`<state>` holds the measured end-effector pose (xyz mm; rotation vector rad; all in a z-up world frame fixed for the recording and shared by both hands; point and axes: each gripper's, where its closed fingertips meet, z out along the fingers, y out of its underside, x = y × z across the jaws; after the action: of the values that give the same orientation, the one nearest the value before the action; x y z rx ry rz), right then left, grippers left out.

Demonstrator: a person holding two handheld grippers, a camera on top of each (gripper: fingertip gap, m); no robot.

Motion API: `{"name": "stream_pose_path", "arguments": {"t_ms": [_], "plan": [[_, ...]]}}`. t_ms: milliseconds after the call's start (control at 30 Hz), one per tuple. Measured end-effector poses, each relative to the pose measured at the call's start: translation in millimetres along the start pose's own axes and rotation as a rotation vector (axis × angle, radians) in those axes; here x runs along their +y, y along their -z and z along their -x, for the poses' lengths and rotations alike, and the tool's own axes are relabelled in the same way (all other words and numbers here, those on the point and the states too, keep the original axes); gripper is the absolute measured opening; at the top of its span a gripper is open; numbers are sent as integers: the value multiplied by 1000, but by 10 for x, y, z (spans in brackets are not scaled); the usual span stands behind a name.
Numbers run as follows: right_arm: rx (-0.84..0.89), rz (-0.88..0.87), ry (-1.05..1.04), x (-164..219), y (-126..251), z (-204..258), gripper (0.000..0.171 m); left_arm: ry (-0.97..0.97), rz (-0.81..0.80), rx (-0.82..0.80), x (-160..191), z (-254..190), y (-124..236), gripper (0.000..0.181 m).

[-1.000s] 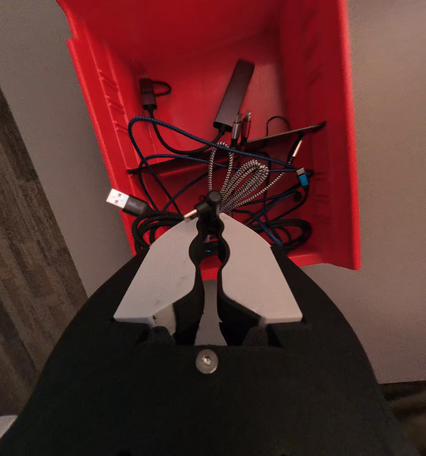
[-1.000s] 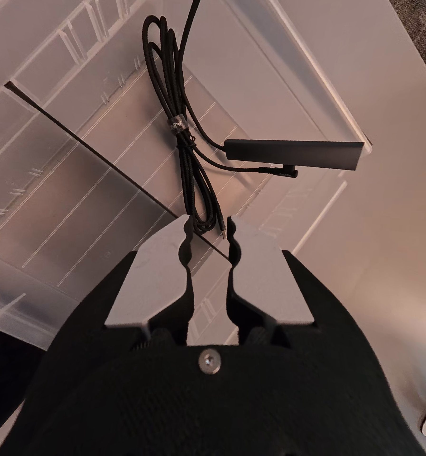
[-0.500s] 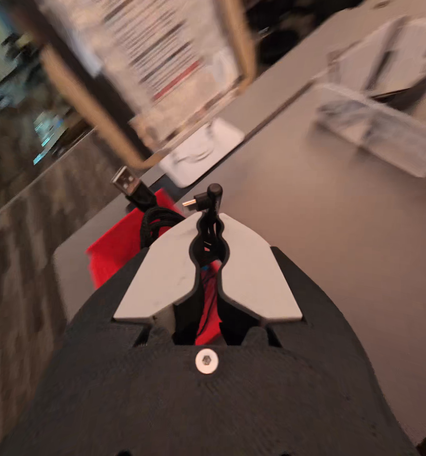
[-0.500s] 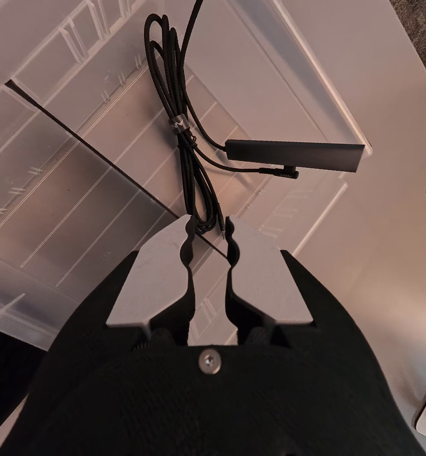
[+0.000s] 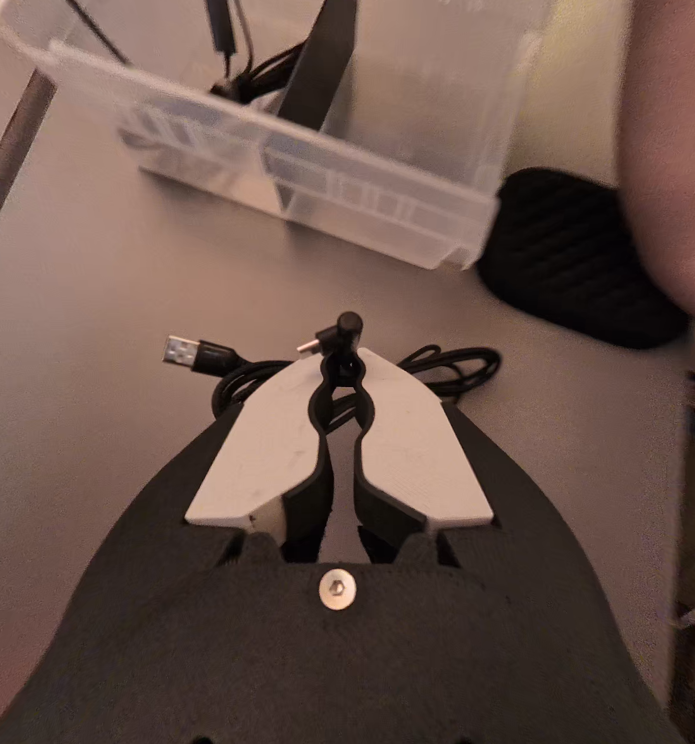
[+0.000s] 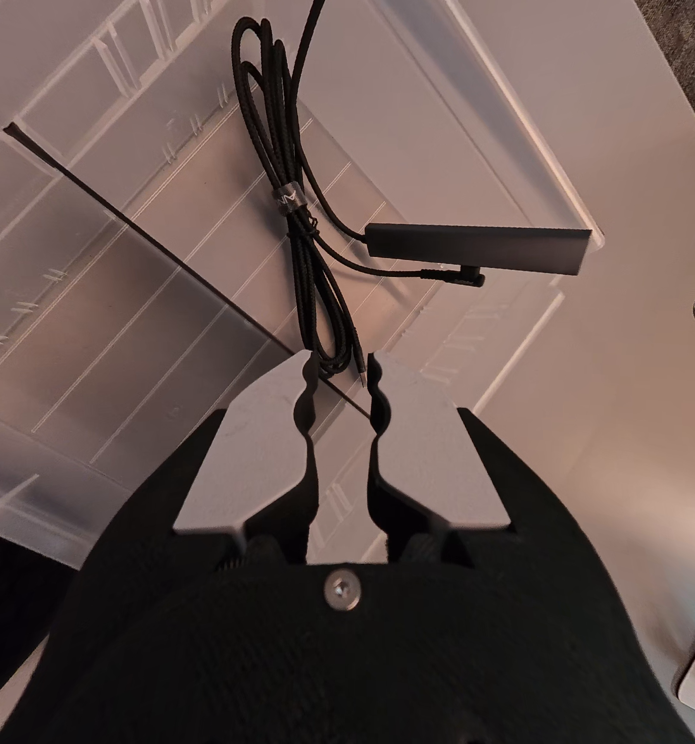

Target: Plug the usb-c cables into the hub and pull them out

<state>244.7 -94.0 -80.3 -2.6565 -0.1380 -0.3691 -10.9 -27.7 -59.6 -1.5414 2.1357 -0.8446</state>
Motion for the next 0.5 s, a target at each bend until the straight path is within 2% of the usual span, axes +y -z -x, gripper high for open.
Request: {"name": "stream_pose_path", "arguments": {"t_ms": [67,200,300,400,500], "plan": [[0,-6,-2,-3,8,-9,23,15,22,-58,102,183,-157,4],[-3,-10,-3,-5,7,-17,23,47,88,-63,310,308,-373,5],[-6,-11,-1,-4,4,-14,23,87,73,-39,319,361,-395,25],[-7,-13,-1,0,6,-21,23,132,5,-51,154,452,-77,45],[-10,-16,-6,3,7,-29,23,125,-125,-137,-88,569,617,51]]}}
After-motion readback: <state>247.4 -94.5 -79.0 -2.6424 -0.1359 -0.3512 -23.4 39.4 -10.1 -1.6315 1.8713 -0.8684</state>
